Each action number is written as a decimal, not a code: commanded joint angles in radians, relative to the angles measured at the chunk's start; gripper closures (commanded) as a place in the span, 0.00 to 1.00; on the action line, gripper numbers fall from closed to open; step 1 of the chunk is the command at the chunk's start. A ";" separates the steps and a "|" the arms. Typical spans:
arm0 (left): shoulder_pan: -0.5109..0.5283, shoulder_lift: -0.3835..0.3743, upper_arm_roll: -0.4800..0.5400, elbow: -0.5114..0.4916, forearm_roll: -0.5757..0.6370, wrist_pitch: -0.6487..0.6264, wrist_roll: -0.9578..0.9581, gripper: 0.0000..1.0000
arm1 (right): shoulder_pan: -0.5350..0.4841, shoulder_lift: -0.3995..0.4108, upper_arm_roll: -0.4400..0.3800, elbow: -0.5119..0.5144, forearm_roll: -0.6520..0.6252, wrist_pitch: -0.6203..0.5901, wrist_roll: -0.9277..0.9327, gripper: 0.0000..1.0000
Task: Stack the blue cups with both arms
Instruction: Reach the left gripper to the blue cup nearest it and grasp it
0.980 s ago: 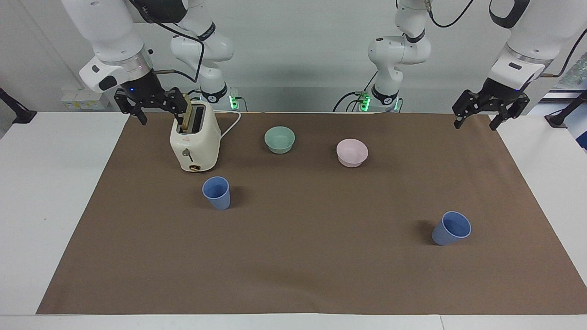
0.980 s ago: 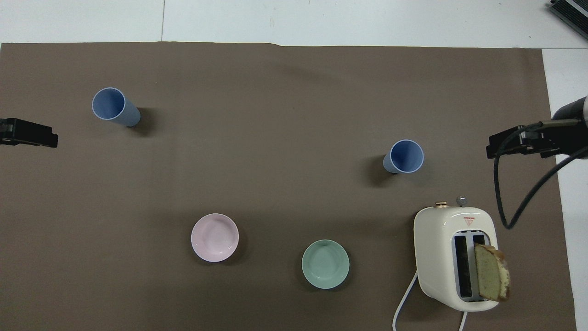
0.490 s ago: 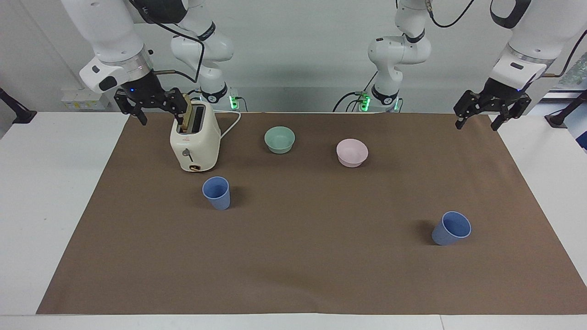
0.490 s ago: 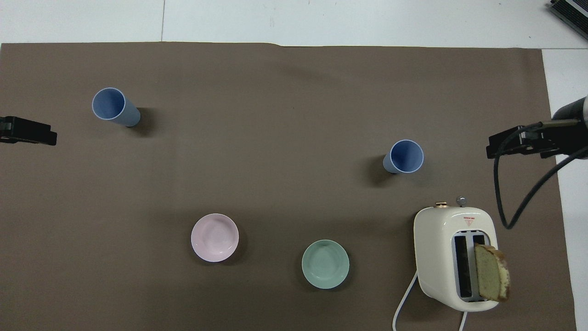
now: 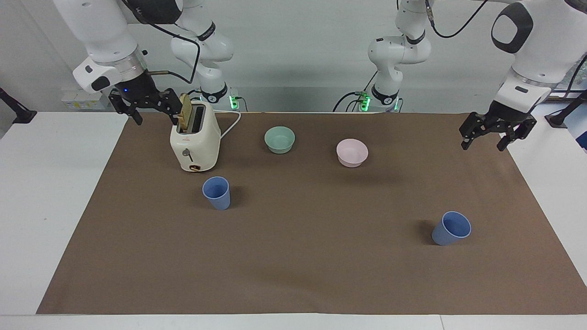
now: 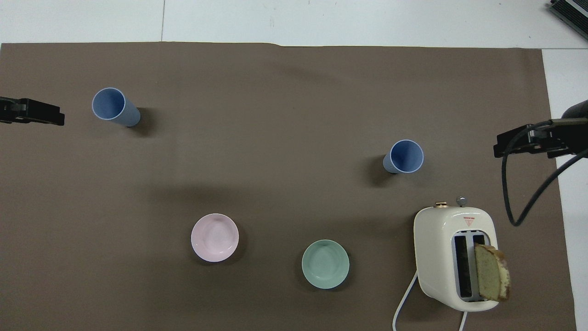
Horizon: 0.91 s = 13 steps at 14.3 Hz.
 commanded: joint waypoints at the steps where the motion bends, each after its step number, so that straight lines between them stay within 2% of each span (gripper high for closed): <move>1: 0.039 0.041 -0.006 -0.031 -0.003 0.087 0.048 0.00 | -0.010 -0.026 0.009 -0.034 -0.007 0.019 0.006 0.00; 7: 0.066 0.163 -0.006 -0.054 -0.029 0.228 0.097 0.00 | -0.008 -0.026 0.010 -0.034 -0.006 0.020 0.004 0.00; 10: 0.068 0.250 -0.007 -0.054 -0.036 0.366 0.102 0.00 | -0.008 -0.027 0.010 -0.034 -0.006 0.020 0.004 0.00; 13: 0.063 0.302 -0.009 -0.054 -0.078 0.433 0.102 0.00 | -0.008 -0.026 0.010 -0.036 -0.006 0.019 0.004 0.00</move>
